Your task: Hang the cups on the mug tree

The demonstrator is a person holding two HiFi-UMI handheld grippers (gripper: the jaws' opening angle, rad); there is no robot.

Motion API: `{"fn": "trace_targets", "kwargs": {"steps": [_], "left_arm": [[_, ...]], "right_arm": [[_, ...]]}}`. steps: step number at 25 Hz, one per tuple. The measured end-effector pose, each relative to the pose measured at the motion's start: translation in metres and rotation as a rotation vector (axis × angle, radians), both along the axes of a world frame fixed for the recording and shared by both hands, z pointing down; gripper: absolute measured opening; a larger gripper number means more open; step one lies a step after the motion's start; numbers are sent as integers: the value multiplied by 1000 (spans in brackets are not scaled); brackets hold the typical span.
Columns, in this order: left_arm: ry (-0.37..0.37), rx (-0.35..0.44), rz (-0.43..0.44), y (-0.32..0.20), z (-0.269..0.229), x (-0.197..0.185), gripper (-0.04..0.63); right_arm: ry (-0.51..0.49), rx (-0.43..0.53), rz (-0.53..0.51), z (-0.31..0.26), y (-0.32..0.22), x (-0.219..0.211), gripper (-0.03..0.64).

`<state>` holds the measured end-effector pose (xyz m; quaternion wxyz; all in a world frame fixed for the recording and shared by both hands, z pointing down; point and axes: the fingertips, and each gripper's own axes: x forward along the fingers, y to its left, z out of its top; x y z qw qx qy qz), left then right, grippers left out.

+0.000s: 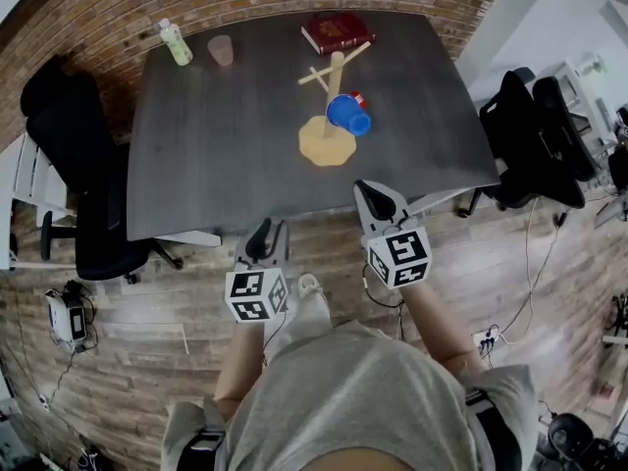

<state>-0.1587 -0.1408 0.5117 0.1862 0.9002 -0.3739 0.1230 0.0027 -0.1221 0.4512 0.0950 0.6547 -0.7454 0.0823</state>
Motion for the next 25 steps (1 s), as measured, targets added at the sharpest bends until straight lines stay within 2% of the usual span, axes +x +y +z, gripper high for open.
{"fn": "trace_targets", "kwargs": {"steps": [5, 11, 25], "left_arm": [[-5, 1, -13, 49, -1, 2, 110], [-3, 0, -9, 117, -5, 4, 109], [14, 94, 22, 228, -38, 13, 103]], "right_arm": [[-17, -4, -32, 1, 53, -7, -2], [21, -2, -97, 0, 120, -21, -3], [-5, 76, -69, -22, 242, -25, -3]]}}
